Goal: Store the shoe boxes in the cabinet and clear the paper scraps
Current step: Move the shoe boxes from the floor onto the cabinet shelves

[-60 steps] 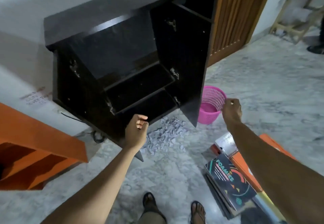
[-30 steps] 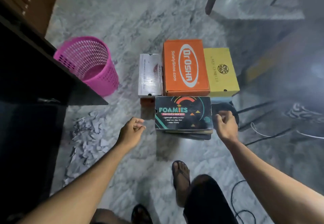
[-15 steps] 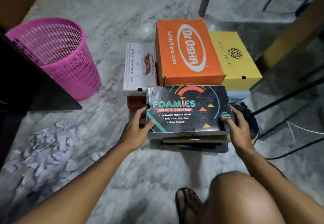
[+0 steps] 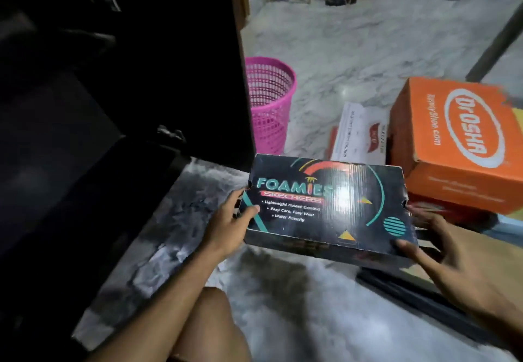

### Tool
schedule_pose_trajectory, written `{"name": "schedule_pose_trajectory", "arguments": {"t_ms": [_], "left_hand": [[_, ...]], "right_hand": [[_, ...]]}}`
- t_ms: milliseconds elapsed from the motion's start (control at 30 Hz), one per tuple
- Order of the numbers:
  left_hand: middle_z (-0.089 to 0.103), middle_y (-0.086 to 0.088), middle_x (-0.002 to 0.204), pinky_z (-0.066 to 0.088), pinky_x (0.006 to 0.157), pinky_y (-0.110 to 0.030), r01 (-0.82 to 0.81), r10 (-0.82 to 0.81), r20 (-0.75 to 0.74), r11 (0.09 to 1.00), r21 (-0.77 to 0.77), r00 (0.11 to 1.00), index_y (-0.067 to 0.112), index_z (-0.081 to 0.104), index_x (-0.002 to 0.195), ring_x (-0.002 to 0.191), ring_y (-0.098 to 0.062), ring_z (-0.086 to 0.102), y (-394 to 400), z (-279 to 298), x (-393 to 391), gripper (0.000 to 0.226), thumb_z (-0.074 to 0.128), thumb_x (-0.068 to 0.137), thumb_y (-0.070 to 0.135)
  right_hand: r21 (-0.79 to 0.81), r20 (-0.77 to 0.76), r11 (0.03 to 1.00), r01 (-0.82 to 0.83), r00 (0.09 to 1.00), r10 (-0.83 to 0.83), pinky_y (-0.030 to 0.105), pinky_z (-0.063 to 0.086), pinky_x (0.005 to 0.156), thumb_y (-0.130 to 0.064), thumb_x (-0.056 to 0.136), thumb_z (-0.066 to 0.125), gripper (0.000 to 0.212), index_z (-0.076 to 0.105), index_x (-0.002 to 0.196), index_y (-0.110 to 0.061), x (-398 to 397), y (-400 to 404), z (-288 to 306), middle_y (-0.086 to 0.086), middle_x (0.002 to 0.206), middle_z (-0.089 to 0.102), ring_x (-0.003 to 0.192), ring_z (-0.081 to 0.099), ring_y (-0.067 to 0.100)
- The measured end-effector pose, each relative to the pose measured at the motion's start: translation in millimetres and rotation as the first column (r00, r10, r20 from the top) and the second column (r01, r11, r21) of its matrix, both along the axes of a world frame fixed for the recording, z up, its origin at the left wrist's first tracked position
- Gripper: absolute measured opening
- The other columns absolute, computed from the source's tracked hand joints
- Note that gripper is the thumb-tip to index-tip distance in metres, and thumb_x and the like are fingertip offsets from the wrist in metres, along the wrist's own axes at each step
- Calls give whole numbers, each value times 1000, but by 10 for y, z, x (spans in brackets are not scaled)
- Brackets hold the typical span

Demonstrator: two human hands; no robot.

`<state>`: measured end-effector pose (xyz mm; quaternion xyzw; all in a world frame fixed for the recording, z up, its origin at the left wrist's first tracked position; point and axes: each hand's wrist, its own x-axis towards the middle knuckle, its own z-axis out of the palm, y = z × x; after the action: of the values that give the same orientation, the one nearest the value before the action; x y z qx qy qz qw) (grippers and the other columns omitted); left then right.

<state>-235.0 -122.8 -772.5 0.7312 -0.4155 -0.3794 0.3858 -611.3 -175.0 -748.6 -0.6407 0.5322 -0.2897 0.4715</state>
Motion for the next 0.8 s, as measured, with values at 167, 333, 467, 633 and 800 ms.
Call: {"name": "schedule_pose_trajectory", "arguments": {"t_ms": [167,333,467,633,800], "left_hand": [[73,13,108,51,85,-24,-286,284,-30,957,-58,958,29,63,120,90,7,67,356,-93,691,26,64,94,26],[74,5,103,56,83,-37,-576,576,-36,817,-25,817,34,65,100,97,-20,70,693,-215,1322,30,64,75,50],[66,-2,103,45,72,-31,-763,759,-81,643,-64,646,18,62,112,94,-24,61,861,-284,1706,24,61,93,32],[59,-9,113,37,81,-34,-941,919,-212,338,-3,331,7,61,113,100,-24,54,1068,-402,2145,30,57,95,30],[66,-14,114,51,85,-39,-994,982,-185,20,-109,40,1,62,124,109,-30,64,1384,-572,2585,43,70,87,21]], "right_hand": [[-30,48,980,-197,979,198,12,56,89,-32,84,69,60,54,142,-37,1028,-321,-52,-19,128,71,110,70,-4],[-73,3,922,-381,924,382,45,60,95,-33,92,71,61,48,148,-40,2135,-677,-289,-14,138,65,108,72,15],[-51,91,869,-493,864,496,32,57,96,-14,98,69,62,46,151,-36,3096,-824,-315,-22,128,67,109,68,3],[-43,122,843,-536,834,537,38,51,111,-39,79,78,61,60,137,-39,4244,-856,-555,-18,123,72,114,68,2],[74,339,803,-592,772,538,19,57,93,7,94,65,53,55,144,-3,5254,-539,-824,21,140,64,110,65,20]]}}
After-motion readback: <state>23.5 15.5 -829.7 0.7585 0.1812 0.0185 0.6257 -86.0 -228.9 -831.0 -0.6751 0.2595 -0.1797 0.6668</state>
